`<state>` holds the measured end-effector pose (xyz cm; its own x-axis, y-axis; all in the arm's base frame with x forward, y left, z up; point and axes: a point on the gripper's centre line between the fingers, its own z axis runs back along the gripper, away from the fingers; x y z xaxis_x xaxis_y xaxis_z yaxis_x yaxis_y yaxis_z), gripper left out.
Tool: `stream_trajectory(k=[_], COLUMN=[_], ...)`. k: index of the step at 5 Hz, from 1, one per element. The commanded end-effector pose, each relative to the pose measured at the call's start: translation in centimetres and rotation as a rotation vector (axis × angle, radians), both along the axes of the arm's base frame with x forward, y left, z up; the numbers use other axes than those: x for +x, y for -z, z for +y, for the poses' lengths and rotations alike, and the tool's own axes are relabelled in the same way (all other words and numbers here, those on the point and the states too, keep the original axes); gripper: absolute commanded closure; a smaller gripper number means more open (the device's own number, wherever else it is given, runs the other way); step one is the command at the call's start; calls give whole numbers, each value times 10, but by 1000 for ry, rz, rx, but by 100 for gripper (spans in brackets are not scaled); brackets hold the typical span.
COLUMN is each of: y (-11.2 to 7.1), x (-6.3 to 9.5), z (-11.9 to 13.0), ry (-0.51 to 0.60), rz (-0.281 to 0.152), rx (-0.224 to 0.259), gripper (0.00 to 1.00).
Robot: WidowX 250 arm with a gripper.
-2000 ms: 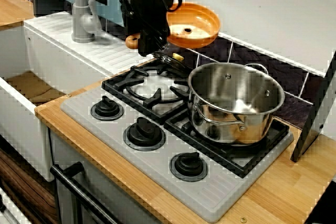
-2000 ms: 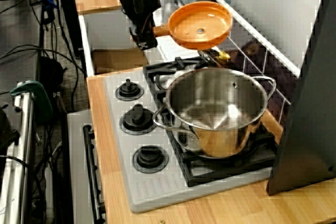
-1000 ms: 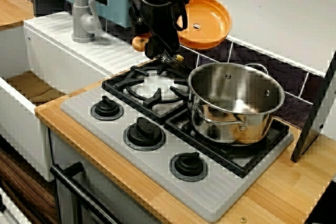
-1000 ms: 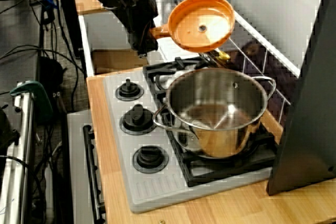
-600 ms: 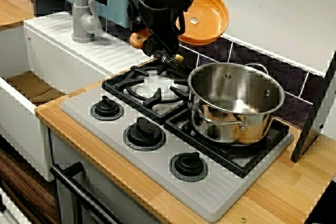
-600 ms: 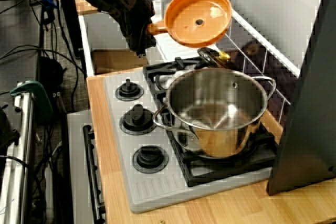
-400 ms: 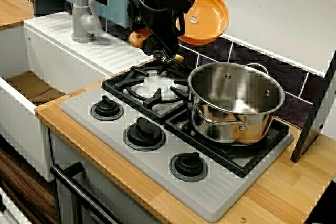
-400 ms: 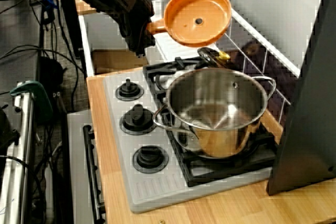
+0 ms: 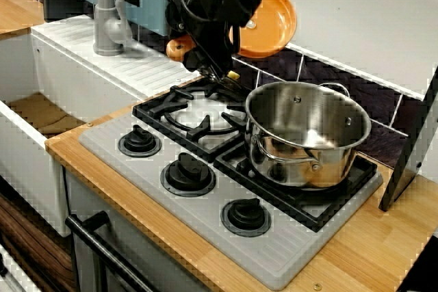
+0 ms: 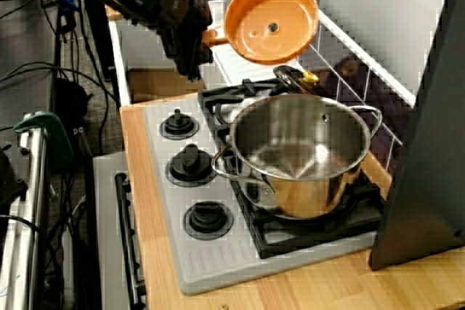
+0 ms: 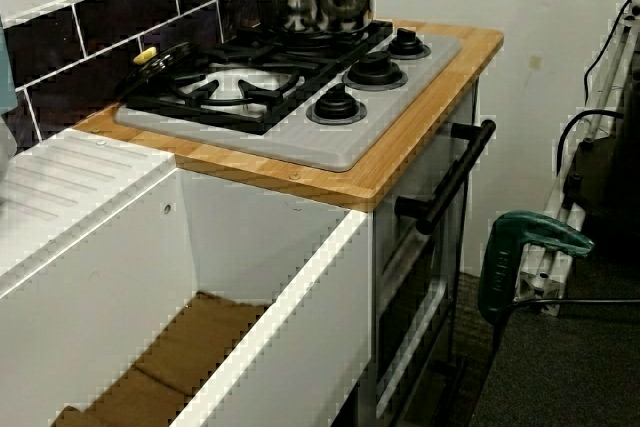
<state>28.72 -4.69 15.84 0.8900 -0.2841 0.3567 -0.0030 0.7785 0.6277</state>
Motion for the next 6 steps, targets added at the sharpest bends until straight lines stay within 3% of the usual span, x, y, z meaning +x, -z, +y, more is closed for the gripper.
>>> stream_trajectory(k=[1, 4, 6], y=[-8, -7, -8], x=[1, 4, 3], z=[-2, -3, -4], ry=[-20, -57, -61], rz=[-55, -83, -91], rx=[39, 117, 125], gripper=[100, 100, 100])
